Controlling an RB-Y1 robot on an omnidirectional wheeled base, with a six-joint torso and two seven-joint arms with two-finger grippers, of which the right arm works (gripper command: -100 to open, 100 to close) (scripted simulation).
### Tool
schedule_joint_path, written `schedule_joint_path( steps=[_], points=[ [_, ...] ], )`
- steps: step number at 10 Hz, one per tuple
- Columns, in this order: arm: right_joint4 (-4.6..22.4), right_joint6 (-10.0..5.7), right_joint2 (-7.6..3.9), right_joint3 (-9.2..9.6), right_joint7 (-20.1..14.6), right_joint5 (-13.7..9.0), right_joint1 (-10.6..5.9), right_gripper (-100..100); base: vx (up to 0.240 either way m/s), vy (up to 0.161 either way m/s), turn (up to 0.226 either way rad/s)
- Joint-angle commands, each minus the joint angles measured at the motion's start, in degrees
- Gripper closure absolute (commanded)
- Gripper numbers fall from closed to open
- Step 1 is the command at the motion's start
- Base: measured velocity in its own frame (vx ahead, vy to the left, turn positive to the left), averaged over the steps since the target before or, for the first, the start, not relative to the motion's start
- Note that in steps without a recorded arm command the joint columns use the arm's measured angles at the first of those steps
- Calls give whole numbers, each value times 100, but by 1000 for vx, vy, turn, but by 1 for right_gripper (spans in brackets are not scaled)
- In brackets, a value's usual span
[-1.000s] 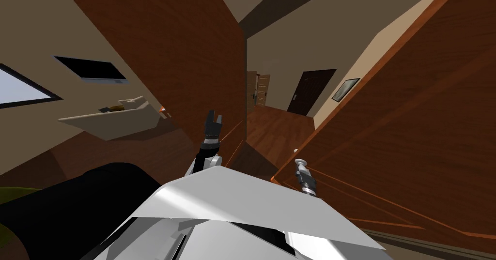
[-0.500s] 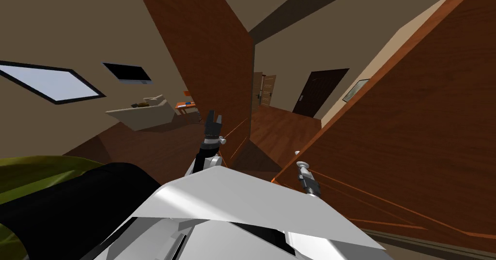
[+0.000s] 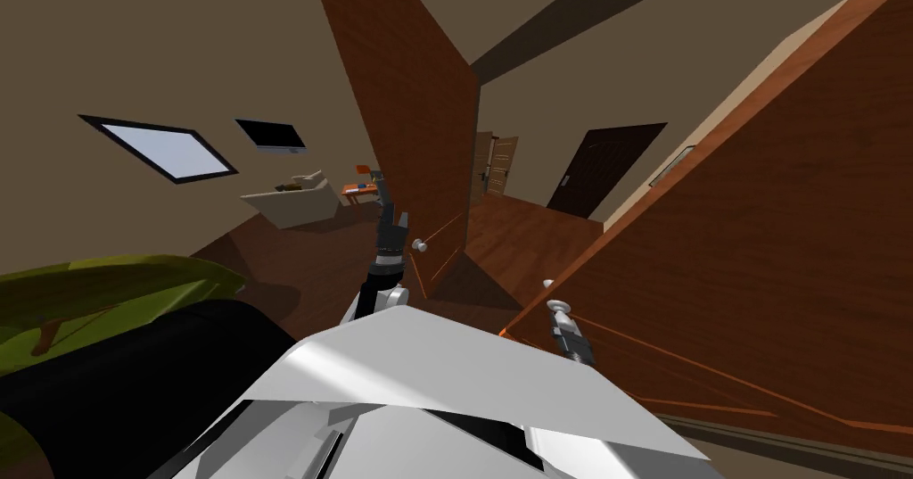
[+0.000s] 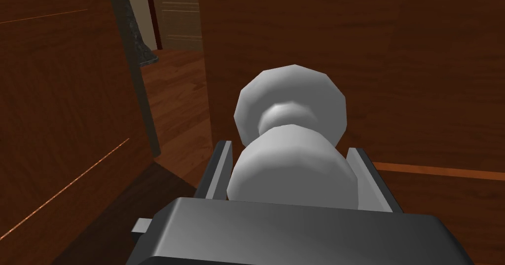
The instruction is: Pull the door open
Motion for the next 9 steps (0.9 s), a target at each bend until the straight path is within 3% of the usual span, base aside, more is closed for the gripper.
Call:
schedule_joint_path(
  steps=[1,5,6,9],
  points=[
    [6,-153,-80,141,-107,37,76,100,-210,-47,173],
    [71,-487,-277,457,-367,113,187,100,-251,-49,134],
    [53,-422,-250,420,-318,107,177,100,-110,-18,27],
    [206,-683,-322,625,-501,155,233,100,-216,-57,165]
  ],
)
